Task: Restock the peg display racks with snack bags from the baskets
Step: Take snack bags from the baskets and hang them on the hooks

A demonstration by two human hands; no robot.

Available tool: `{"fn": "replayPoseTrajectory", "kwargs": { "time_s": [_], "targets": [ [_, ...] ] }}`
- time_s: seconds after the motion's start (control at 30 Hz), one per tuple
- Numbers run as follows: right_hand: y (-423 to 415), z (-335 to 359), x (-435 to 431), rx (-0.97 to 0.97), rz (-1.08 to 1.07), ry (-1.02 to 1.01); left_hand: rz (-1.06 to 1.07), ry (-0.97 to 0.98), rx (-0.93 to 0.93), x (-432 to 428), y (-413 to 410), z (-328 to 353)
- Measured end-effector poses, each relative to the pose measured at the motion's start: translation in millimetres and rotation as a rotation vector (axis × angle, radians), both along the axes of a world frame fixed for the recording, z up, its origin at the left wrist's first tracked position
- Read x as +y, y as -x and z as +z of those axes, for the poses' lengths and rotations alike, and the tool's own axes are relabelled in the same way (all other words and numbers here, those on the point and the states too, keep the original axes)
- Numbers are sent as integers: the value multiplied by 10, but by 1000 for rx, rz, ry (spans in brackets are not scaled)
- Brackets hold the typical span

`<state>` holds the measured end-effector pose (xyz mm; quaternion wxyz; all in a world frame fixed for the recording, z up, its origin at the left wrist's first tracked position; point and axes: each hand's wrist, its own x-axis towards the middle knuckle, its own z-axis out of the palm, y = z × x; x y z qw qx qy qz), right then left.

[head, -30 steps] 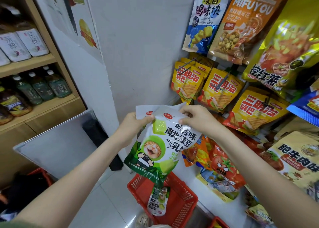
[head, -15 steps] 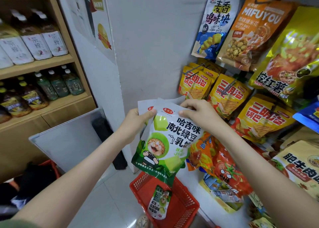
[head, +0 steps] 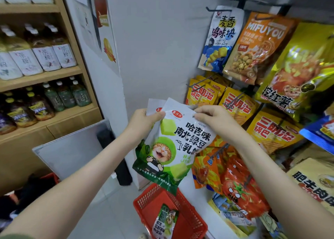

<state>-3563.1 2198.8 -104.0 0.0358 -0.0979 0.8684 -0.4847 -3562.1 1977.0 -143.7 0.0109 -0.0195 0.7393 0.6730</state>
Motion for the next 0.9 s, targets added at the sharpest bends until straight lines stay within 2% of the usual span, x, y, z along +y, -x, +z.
{"fn": "replayPoseTrajectory", "kwargs": {
  "time_s": [0.1,0.3,0.4,0.5,0.77,0.9],
  "targets": [
    [81,87,57,19,-82,27,-56,3,23,59,118,150],
    [433,416,-16,152,-292,-94,-99,-36,43,121,574,490],
    [651,638,-79,190,-349,-180,-116,-87,26,114,876,647],
    [916,856,-142,222,-377,-170,-140,-103,63,72,1234,849],
    [1326,1673,-219,648,-526,-419,-173,-86,320,21,1893,1562],
    [1414,2201,-68,840,-529,-584,-81,-23,404,79,2104,1921]
  ]
}}
